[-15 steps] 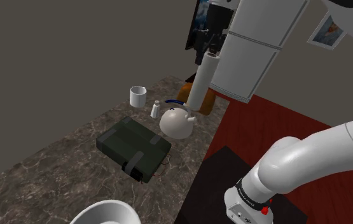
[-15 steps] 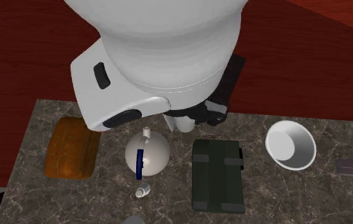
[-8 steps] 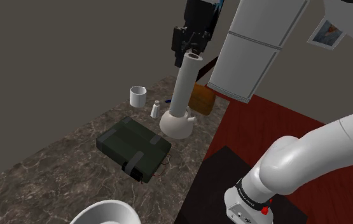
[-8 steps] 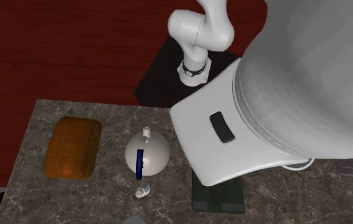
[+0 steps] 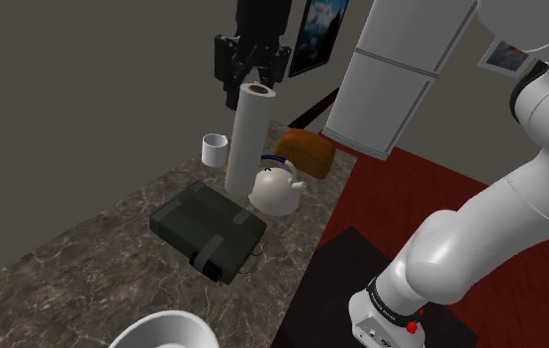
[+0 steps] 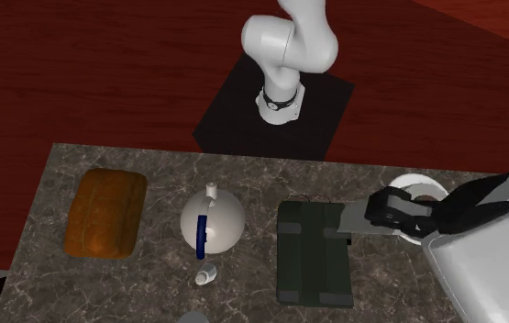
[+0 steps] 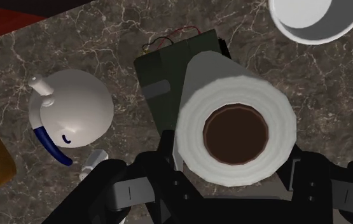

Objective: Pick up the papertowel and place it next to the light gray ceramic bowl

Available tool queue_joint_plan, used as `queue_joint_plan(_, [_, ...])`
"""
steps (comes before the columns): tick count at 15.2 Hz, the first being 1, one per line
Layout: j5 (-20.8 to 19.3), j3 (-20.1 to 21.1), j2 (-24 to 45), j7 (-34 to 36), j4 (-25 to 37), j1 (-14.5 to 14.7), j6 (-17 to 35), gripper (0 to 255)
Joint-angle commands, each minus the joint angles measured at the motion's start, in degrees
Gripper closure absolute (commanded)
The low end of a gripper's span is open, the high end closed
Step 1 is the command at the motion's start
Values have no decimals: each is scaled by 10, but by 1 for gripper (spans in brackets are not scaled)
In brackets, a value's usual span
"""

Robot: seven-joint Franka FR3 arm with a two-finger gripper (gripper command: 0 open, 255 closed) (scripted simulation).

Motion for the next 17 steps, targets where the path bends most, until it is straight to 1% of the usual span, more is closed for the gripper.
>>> queue_joint_plan(1, [-10, 24, 35, 36, 34, 10, 3, 255])
queue_joint_plan(5, [-42, 68, 110, 107, 111, 39, -2, 255])
queue_joint_plan(7, [-66, 88, 155, 143, 158, 60, -9, 255])
queue_joint_plan(9, [-95, 105, 204, 179, 214, 88, -21, 255])
queue_joint_plan(11, [-130, 118, 260, 214, 281, 124, -39, 255])
queue_joint_plan(13, [-170, 123, 324, 245, 367, 174, -68, 255])
queue_joint_plan(14, [-193, 122, 362, 257, 424, 206, -89, 255])
queue_joint_plan(15, [-221, 118, 410, 267, 502, 248, -120, 255])
queue_joint_plan(16, [-252, 103, 468, 267, 612, 304, -166, 255])
queue_joint_plan(17, [-229, 107, 431, 270, 532, 272, -127, 255])
